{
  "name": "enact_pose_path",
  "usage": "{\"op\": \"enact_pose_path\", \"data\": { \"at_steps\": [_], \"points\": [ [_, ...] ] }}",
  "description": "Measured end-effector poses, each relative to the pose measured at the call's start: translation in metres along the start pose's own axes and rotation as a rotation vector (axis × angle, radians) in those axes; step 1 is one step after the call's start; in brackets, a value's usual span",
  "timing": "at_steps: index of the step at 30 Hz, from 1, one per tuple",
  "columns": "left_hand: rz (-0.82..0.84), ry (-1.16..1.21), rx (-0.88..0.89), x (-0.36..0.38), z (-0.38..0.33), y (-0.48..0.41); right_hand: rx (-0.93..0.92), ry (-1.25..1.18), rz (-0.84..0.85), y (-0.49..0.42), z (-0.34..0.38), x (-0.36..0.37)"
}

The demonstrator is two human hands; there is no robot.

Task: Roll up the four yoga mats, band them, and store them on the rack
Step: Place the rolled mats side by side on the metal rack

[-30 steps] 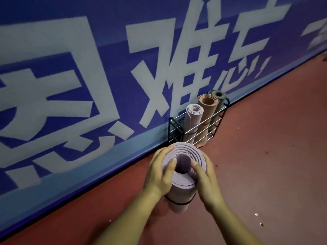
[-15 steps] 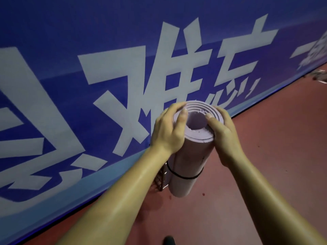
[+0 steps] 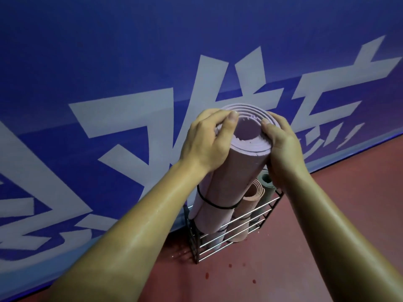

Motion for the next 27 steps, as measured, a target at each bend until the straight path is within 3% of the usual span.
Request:
{"op": "enact_pose_path", "data": {
  "at_steps": [13,27],
  "points": [
    [-0.137,-0.189,-0.029,0.113,-0.023,-0.047,0.098,-0.09,0.102,-0.129,-0.015,-0.057],
    [-0.27,-0.273,-0.071,0.081,-0.029,-0.045,0.147,-0.127,0.285,-0.128,-0.006,-0.02]
  ]
}}
Point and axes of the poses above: each hand's wrist, its own y-axis away from the middle knuckle, its own x-axis out of the palm, z = x × y, the point moved 10 cm from there along -y, towards the middle knuckle, and after that the axes turned 11 degrees about -z, right-handed, at the moved point
